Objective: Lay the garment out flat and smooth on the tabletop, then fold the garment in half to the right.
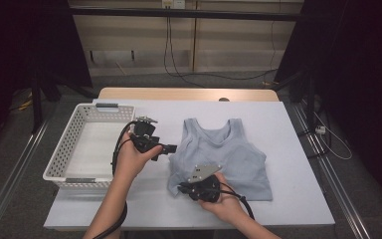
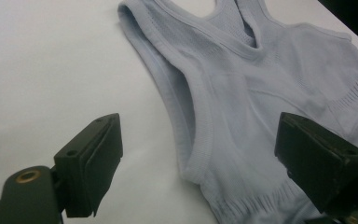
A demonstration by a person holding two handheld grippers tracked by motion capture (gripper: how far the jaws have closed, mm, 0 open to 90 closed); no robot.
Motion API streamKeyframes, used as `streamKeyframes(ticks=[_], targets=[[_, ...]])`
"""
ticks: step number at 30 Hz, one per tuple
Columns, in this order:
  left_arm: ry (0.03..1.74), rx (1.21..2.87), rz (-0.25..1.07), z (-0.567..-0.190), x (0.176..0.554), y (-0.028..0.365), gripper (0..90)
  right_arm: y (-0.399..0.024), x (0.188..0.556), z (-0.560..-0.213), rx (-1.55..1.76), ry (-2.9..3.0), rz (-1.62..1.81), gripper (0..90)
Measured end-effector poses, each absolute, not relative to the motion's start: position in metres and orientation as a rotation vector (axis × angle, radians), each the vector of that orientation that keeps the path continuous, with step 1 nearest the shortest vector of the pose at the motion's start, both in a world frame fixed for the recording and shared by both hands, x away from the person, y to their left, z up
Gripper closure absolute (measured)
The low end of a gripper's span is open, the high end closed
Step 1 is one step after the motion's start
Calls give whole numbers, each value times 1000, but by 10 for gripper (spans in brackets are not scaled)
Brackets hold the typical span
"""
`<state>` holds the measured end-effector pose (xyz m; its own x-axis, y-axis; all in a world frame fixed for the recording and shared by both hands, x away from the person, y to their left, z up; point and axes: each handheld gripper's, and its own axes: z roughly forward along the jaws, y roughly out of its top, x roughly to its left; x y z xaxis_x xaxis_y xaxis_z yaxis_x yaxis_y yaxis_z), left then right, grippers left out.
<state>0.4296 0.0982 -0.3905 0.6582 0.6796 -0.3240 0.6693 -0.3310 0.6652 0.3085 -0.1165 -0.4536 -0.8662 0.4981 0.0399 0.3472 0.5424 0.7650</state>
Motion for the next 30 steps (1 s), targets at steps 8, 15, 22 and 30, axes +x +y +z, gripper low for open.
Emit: streamKeyframes(ticks=[8, 15, 22, 30], targets=[[1043, 2054, 40, -393, 432, 96, 128, -123, 299, -443, 675, 2572, 1272, 850], [1044, 2046, 80, -392, 432, 96, 103, -127, 298, -442, 700, 2583, 1324, 850], [1060, 2033, 121, -394, 434, 93, 90, -129, 295, -440, 686, 2581, 1342, 850], [1056, 2071, 201, -397, 440, 87, 123, -132, 293, -439, 682, 2584, 1366, 849]])
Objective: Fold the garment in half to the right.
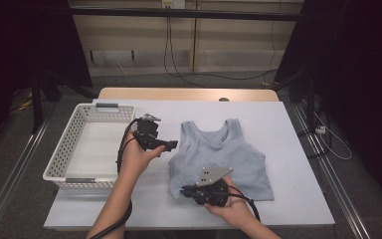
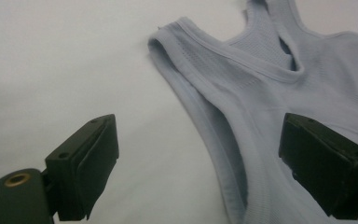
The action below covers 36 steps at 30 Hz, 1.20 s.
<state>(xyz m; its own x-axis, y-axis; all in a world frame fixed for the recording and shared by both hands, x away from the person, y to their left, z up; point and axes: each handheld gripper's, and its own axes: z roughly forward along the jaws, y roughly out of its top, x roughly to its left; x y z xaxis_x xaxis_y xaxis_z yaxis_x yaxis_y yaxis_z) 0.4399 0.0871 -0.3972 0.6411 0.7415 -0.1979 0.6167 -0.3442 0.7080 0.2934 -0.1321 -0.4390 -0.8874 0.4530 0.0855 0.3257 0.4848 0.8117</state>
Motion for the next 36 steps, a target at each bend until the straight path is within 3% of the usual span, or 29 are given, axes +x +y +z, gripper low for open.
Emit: streamKeyframes(ticks=[15, 36], targets=[[1014, 2094, 198, -409, 460, 61, 153, -136, 284, -436, 672, 2565, 1382, 848], [1041, 2094, 269, -424, 496, 67, 248, -138, 279, -432, 660, 2535, 1385, 847]])
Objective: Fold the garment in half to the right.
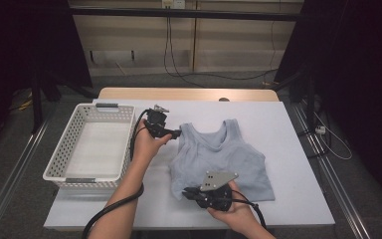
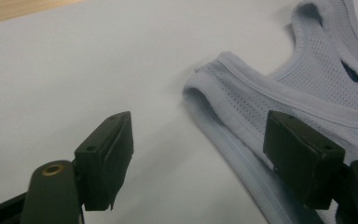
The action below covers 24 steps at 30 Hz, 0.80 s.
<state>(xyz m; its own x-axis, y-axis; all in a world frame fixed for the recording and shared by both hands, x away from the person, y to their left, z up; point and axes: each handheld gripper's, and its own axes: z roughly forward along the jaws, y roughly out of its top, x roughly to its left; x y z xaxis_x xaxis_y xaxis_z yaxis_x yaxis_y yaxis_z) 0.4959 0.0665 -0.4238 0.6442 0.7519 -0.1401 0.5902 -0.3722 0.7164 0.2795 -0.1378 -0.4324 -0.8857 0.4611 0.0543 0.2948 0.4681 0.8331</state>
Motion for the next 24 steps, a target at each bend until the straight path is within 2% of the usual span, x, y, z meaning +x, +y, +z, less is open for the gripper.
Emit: streamKeyframes(ticks=[13, 21, 24], targets=[[1014, 2116, 278, -436, 517, 51, 300, -136, 280, -431, 634, 2545, 1373, 846], [977, 2149, 303, -449, 531, 39, 388, -138, 279, -430, 645, 2539, 1382, 845], [962, 2173, 287, -453, 533, 34, 453, -140, 278, -430, 658, 2532, 1394, 845]])
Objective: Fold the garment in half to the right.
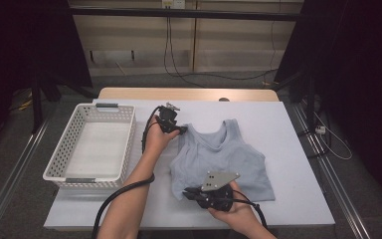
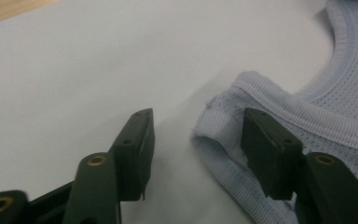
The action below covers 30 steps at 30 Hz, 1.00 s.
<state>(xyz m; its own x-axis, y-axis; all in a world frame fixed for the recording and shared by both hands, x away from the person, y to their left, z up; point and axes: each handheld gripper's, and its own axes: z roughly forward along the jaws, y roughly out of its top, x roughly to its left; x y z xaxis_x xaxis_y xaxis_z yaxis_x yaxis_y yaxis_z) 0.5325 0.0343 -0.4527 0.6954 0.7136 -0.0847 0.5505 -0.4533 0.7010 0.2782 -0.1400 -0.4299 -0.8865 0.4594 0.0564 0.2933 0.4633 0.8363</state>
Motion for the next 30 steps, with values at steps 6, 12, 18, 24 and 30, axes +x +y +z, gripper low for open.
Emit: streamKeyframes(ticks=[6, 12, 18, 24, 30], targets=[[996, 2147, 240, -456, 534, 30, 577, -141, 275, -427, 667, 2511, 1399, 844], [1008, 2164, 174, -453, 533, 29, 765, -141, 271, -425, 668, 2501, 1382, 845], [1088, 2175, 149, -443, 535, 38, 822, -143, 269, -423, 679, 2486, 1388, 845], [1107, 2186, 122, -430, 534, 51, 829, -140, 269, -423, 678, 2494, 1400, 845], [1137, 2202, 104, -425, 533, 63, 830, -134, 268, -421, 644, 2497, 1406, 845]])
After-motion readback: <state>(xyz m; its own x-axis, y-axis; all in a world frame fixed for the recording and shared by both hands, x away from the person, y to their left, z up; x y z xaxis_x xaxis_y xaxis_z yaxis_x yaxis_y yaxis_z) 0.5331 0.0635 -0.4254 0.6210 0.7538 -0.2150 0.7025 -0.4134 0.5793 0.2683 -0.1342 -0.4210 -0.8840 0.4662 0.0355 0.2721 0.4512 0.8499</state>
